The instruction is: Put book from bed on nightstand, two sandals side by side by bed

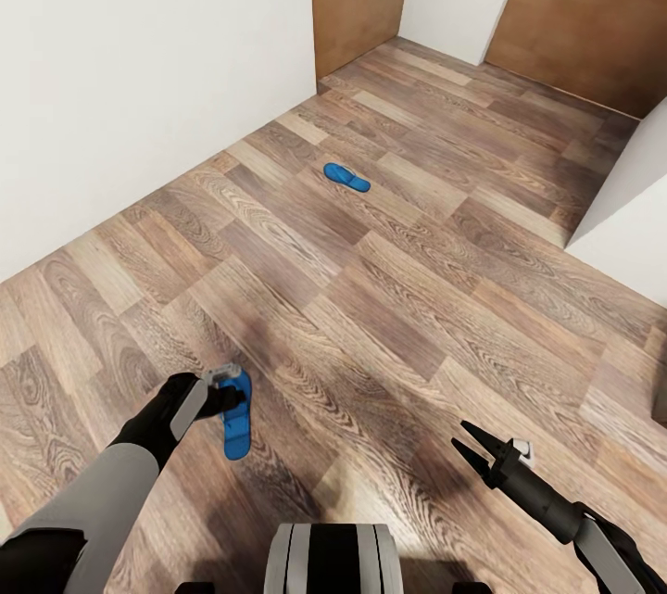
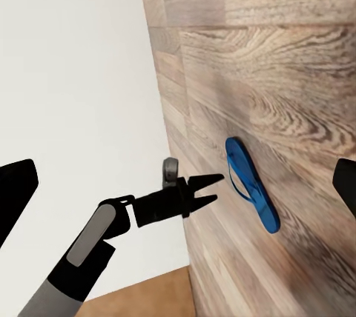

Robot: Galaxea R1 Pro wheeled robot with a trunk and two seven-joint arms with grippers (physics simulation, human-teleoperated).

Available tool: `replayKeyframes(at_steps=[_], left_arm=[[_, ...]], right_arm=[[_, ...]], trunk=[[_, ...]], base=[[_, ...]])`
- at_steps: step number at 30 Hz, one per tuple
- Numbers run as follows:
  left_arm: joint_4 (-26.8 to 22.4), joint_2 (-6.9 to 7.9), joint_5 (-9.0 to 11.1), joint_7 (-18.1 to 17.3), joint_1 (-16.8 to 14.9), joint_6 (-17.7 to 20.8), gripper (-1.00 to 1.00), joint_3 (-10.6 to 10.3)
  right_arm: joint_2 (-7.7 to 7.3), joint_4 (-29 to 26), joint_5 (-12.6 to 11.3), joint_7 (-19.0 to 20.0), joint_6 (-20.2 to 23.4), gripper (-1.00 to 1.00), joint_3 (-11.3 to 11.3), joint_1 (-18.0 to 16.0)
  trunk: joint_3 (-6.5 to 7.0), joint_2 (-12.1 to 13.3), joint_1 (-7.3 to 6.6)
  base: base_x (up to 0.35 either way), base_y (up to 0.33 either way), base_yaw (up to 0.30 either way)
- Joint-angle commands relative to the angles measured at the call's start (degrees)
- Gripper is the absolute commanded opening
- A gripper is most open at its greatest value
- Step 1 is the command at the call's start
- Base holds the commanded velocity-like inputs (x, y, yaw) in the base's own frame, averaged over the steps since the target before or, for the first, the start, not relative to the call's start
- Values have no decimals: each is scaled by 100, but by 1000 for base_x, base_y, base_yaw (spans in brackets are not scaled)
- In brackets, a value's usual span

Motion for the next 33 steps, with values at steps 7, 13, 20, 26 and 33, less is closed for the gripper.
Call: replayKeyframes(at_steps=[7, 13, 20, 26, 33], left_arm=[[0, -12, 54, 52, -1, -164, 100, -40], [4, -12, 51, 60, -1, -258, 100, -29], [5, 3, 51, 57, -1, -303, 100, 10], [5, -1, 50, 56, -1, -315, 100, 24], [5, -7, 50, 56, -1, -318, 100, 33]], right_arm=[[-1, 0, -35, 0, 42, 100, 1, -1], [-1, 0, -35, 0, 42, 100, 0, -1], [-1, 0, -35, 0, 35, 100, 0, -1], [-1, 0, -35, 0, 34, 100, 0, -1], [-1, 0, -35, 0, 34, 100, 0, -1]], trunk=[[-3, -1, -1], [-3, -1, -1], [-3, -1, -1], [-3, -1, -1], [-136, -9, 15]], base=[[0, 0, 0], [0, 0, 0], [0, 0, 0], [0, 0, 0], [0, 0, 0]])
